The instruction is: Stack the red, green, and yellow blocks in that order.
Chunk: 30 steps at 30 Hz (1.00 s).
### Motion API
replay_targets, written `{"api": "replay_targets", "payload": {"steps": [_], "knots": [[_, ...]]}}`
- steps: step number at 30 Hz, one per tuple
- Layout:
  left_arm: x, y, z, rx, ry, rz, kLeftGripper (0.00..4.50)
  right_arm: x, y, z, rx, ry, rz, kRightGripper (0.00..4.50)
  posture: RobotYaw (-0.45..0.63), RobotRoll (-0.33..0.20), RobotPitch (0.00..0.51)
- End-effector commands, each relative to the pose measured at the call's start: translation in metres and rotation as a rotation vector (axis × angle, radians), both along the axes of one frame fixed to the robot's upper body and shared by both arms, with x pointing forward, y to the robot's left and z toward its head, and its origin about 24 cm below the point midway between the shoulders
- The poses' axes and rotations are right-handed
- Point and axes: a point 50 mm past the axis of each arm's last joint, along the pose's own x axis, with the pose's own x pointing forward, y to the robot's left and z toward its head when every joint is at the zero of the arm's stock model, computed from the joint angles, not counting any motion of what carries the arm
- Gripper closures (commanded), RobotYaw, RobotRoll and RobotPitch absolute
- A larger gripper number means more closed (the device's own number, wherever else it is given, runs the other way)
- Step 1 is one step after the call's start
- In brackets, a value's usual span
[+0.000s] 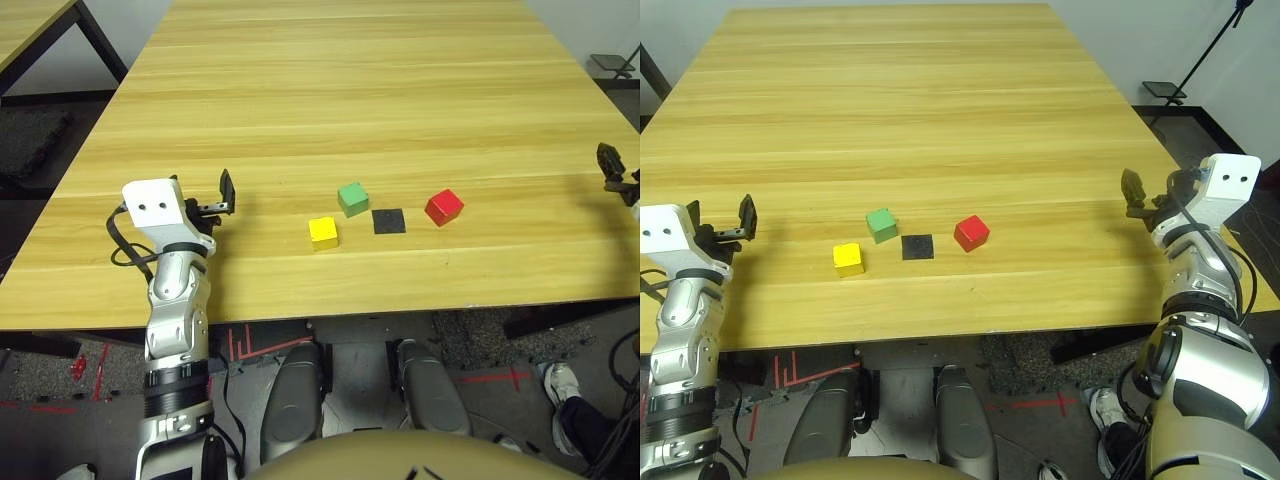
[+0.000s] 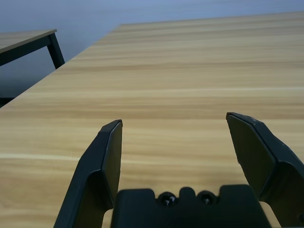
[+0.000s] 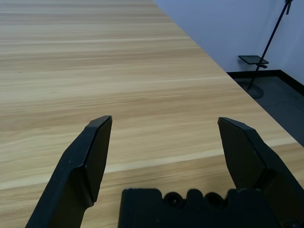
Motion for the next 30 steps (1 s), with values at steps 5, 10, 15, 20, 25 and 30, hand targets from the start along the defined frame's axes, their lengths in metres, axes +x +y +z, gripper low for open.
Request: {"api": "replay_targets", "payload": {"steps": [5,10,15,20,25,30], "knots": [[-0.006,0.002,-0.01,0.005,0.039,-0.009,0.04,0.006,0.009,-0.004,-0.038,0.077,0.089,0.0,0.21,-0.124,0.123],[-0.002,0.0,0.011,-0.01,0.08,-0.218,0.04,0.025,0.038,0.021,-0.193,0.192,0.461,0.0,0.24,-0.137,0.104],[0.001,-0.023,0.051,0.065,0.148,-0.608,0.04,0.04,0.086,0.05,-0.479,0.421,1.015,0.0,0.28,-0.163,0.083],[-0.001,-0.04,0.076,0.146,0.223,-0.83,0.04,0.044,0.118,0.061,-0.68,0.607,1.337,0.0,0.32,-0.184,0.072],[0.004,-0.061,0.089,0.223,0.259,-0.937,0.04,0.055,0.158,0.069,-1.004,0.706,1.506,0.0,0.39,-0.2,0.068],[-0.001,-0.077,0.089,0.214,0.254,-0.948,0.04,0.059,0.18,0.067,-1.158,0.731,1.583,0.0,0.44,-0.212,0.072]]}}
